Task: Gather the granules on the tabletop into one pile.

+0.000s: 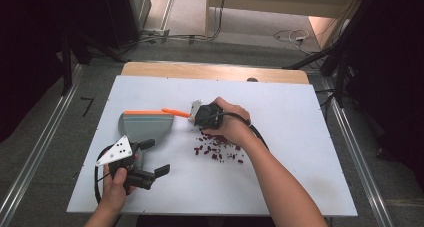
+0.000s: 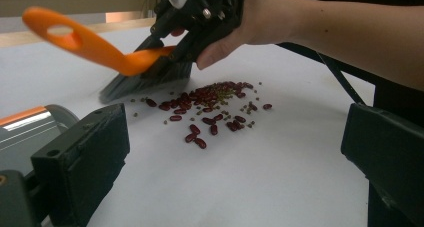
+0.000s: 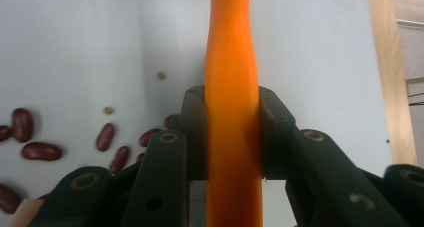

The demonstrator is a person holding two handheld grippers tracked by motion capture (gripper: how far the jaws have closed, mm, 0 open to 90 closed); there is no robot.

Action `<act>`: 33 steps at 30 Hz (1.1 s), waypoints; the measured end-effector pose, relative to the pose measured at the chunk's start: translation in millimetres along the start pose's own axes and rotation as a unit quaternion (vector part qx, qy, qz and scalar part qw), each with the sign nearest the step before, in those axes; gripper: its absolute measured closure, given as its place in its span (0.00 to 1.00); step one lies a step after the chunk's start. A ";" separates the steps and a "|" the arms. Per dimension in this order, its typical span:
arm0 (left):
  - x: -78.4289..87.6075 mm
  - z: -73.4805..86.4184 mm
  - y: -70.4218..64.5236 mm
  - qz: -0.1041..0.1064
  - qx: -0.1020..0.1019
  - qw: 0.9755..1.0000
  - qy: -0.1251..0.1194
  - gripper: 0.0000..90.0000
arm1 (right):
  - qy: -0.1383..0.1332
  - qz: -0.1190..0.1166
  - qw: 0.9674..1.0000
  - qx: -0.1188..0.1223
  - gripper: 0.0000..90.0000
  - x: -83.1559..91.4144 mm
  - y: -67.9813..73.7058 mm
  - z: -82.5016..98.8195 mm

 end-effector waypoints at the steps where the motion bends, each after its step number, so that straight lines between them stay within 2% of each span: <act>1: -0.1 0.1 0.2 0.000 0.000 1.000 0.001 0.00 | 0.007 -0.006 1.000 0.006 0.76 0.1 3.5 -0.5; 2: -0.4 0.1 0.3 -0.001 0.000 1.000 0.001 0.00 | 0.013 -0.014 1.000 0.010 0.76 0.8 7.5 -0.3; 3: -0.6 0.0 0.1 -0.001 0.000 1.000 0.001 0.00 | 0.012 -0.012 1.000 0.018 0.76 1.3 8.4 -0.2; 4: -0.6 -0.2 -0.3 -0.001 -0.001 1.000 0.001 0.00 | 0.009 -0.022 1.000 0.019 0.76 4.0 11.7 1.2; 6: -0.5 -0.4 -1.3 0.000 -0.002 1.000 0.002 0.00 | 0.005 -0.027 0.999 0.019 0.76 5.3 13.3 2.4; 7: -0.5 -0.6 -1.4 -0.001 -0.002 1.000 0.001 0.00 | 0.006 -0.036 0.999 0.022 0.76 7.7 19.0 5.2; 8: -0.4 -0.8 -1.6 -0.001 -0.002 1.000 0.001 0.00 | 0.006 -0.036 0.999 0.022 0.76 7.7 19.0 5.2; 9: -0.1 -0.9 -1.7 -0.002 -0.002 1.000 0.000 0.00 | 0.001 -0.037 0.999 0.037 0.76 9.3 24.0 7.2; 12: -0.2 -0.6 -1.1 -0.001 -0.002 1.000 0.001 0.00 | 0.002 -0.041 0.998 0.038 0.76 12.9 30.7 9.6; 18: -0.4 -0.6 -0.8 -0.002 -0.003 1.000 0.001 0.00 | -0.004 -0.054 0.997 0.061 0.76 22.8 43.9 17.3; 23: -1.0 -0.7 -1.8 -0.001 -0.002 1.000 0.000 0.00 | -0.009 -0.058 0.996 0.074 0.76 26.4 46.1 20.4; 25: -1.5 -0.6 -1.6 -0.002 -0.003 1.000 0.000 0.00 | -0.011 -0.050 0.996 0.072 0.76 28.2 46.8 20.7; 27: -1.3 -0.6 -0.9 -0.004 -0.003 1.000 0.002 0.00 | -0.010 -0.037 0.998 0.057 0.76 31.7 45.4 20.1; 28: -1.0 -0.6 -0.4 -0.004 -0.003 1.000 0.002 0.00 | -0.018 -0.032 0.998 0.055 0.76 33.8 42.7 19.4; 33: 0.9 -1.1 0.5 -0.008 -0.003 1.000 -0.002 0.00 | -0.033 -0.011 0.999 0.020 0.76 56.0 29.7 12.9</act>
Point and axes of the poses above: each handheld gripper's, and its own axes: x roughly backward along the jaws, z roughly out of its underside, y roughly to its left, the point moved 2 cm from there along -x, roughly forward along the jaws, and after that the axes turned 5 degrees about y, right-handed, at the moved point
